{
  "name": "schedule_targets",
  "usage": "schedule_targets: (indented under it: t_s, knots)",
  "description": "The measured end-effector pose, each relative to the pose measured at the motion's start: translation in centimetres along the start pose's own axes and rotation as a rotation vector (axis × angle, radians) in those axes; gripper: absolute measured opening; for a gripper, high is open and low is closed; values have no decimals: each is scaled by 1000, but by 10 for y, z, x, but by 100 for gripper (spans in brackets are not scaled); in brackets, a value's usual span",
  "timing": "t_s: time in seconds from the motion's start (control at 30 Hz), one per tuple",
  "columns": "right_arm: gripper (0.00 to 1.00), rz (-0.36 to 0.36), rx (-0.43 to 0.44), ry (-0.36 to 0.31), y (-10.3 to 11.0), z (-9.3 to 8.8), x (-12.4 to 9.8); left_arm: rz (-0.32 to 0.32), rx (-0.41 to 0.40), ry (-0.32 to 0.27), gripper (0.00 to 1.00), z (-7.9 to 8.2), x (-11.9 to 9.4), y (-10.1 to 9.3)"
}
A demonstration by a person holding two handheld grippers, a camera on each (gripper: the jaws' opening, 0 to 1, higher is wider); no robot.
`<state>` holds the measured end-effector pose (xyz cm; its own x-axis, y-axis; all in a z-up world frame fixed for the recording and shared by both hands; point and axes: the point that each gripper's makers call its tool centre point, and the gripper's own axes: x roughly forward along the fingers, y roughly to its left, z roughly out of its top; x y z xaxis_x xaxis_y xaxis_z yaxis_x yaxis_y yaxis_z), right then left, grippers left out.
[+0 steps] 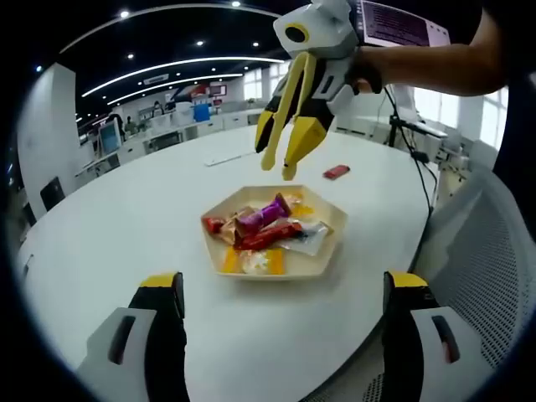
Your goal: Place the target food into the container with the food tongs after gripping and lifting it, then release it inside without dropping or visibly crushing the food.
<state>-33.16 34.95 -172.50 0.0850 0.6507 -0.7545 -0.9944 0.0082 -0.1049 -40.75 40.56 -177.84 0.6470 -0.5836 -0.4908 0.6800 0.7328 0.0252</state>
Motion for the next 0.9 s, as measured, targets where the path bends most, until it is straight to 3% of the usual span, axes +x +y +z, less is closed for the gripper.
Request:
schedule_targets:
  t_s: [0.13, 0.37, 0.67, 0.9]
  knots:
    - [28, 12, -25, -34, 2, 2, -6, 1, -2, -1, 95, 1, 0, 0]
    - [28, 17, -25, -28, 2, -6, -11, 2, 1, 1, 95, 1, -1, 0]
    - [28, 4, -7, -20, -3, -27, -22, 12, 19, -3, 96, 1, 0, 1]
    - [28, -17, 10, -14, -7, -49, -38, 9, -10, -6, 99, 1, 0, 1]
